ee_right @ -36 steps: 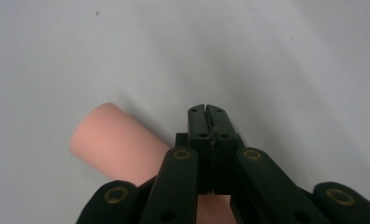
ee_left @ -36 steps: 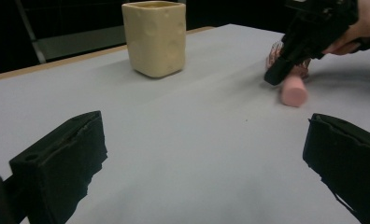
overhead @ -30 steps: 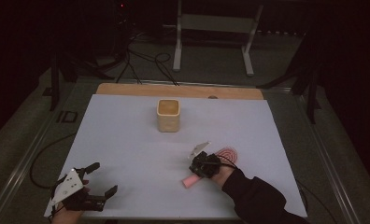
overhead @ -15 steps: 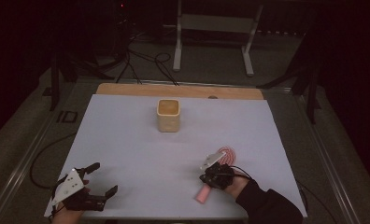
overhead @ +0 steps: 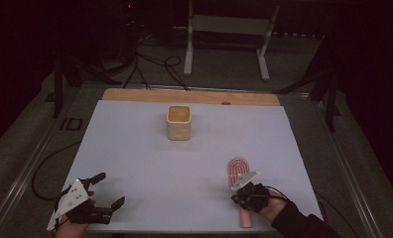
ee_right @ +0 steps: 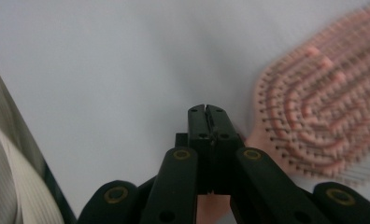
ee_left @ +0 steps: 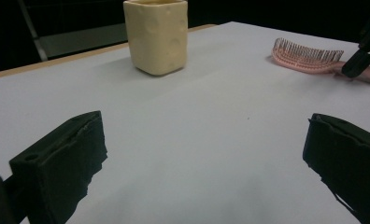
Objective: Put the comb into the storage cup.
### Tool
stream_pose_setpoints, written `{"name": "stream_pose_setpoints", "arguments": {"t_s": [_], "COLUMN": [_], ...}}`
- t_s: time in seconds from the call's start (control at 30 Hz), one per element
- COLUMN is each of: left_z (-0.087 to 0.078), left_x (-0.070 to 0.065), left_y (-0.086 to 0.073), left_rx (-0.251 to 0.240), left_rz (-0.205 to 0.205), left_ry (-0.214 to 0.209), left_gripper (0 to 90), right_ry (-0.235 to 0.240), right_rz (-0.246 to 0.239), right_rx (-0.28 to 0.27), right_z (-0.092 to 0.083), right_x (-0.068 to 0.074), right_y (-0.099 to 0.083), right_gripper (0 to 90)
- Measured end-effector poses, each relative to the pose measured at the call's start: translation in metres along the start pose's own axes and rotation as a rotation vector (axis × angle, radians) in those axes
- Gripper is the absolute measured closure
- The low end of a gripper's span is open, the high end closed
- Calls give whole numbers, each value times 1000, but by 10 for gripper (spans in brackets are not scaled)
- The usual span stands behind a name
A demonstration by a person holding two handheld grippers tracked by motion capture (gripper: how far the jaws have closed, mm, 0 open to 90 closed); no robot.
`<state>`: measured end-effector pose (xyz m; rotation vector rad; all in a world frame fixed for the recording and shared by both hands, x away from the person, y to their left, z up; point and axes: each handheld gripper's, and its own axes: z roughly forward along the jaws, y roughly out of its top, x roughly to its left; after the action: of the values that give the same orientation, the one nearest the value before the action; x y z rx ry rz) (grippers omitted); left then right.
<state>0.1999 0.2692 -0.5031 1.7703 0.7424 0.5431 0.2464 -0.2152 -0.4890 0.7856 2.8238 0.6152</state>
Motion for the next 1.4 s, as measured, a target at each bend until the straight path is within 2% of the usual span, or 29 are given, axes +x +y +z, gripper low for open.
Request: {"name": "stream_pose_setpoints", "arguments": {"t_s": [0.13,0.37,0.57,0.77,0.87,1.03,1.23,1.4], "left_z": [0,1,0,0,0,0,0,0], "left_x": [0,-1,0,0,-1,-1,-1,-1], "left_y": [0,0,1,1,1,1,2,2], "left_rx": [0,1,-2,-2,-1,-3,-5,-6], "left_rz": [0,2,1,5,5,5,6,7], "left_ry": [-1,0,4,5,4,3,2,0], "left_gripper": [0,0,0,0,0,0,0,0], "right_ry": [-24,-79,-108,-133,-132,-154,-211,-255], "right_rz": [21,98,123,137,113,113,88,92], "right_rx": [26,35,42,43,41,-9,-29,-42], "right_z": [-7,-17,-18,-21,-26,-49,-73,-86], "right_x": [-6,-25,-36,-41,-39,-40,-42,-46], "right_y": [-14,-36,-46,-48,-48,-44,-39,-37], "right_gripper": [900,900,900,900,900,900,900,892]}}
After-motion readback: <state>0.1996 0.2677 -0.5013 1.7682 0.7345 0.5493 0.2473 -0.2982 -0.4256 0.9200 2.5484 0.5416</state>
